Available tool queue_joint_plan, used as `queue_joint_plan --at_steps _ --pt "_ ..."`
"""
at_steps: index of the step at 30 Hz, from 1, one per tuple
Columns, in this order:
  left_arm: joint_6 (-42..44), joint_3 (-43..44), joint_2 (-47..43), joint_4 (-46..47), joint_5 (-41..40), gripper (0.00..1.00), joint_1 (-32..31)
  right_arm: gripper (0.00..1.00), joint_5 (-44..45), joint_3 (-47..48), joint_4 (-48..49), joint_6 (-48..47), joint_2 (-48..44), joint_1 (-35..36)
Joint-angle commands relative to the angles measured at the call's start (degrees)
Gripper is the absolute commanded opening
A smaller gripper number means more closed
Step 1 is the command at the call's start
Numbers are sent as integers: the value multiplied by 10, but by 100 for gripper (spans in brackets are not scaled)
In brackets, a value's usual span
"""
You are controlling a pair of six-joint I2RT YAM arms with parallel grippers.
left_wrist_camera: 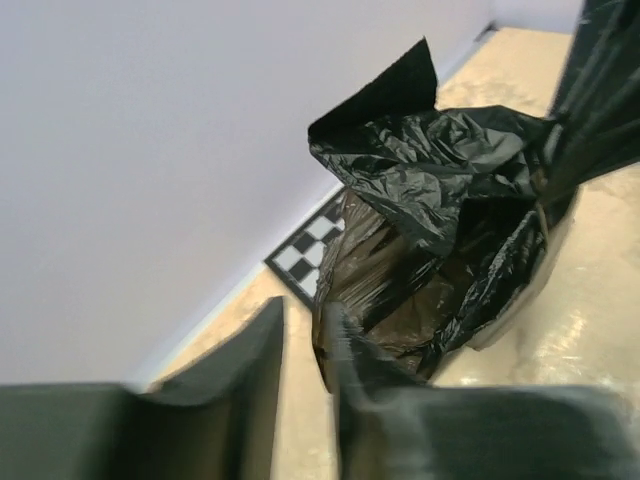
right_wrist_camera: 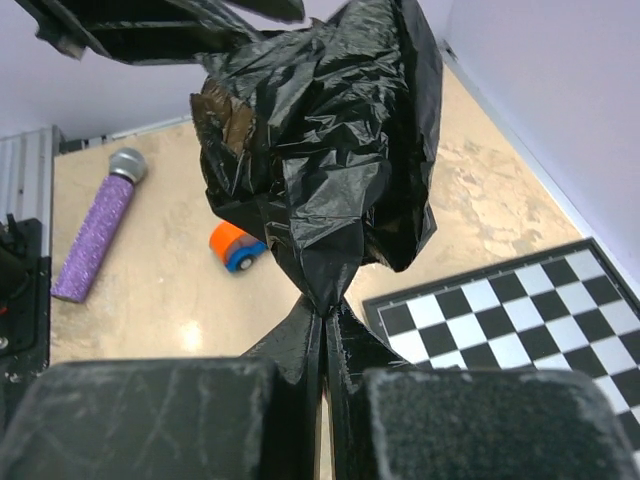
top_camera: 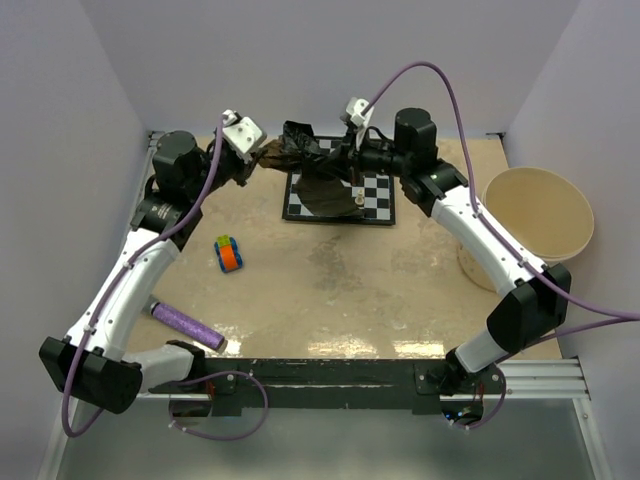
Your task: Put the trash bags into the trash bin
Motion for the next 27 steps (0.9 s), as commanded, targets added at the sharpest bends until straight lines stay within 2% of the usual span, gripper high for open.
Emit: queue_joint_plan --at_steps 1,3,6,11,18,22,27 --pt "4 25 10 -12 147 43 20 0 -19 19 -33 -45 -6 -12" --pt "5 42 24 -27 167 48 20 0 -25 31 -46 -67 1 -12" --pt "16 75 48 -57 162 51 21 0 -32 43 -57 -87 8 -12" --pt "32 93 59 -55 185 56 23 0 -45 56 -75 -119 10 -10" --pt "46 145 98 -83 193 57 25 0 -56 71 -117 -186 9 -3" --pt "67 161 113 -103 228 61 25 0 -58 72 -127 -201 6 -2" --pt "53 194 143 -135 273 67 25 0 -56 72 -139 -222 1 2"
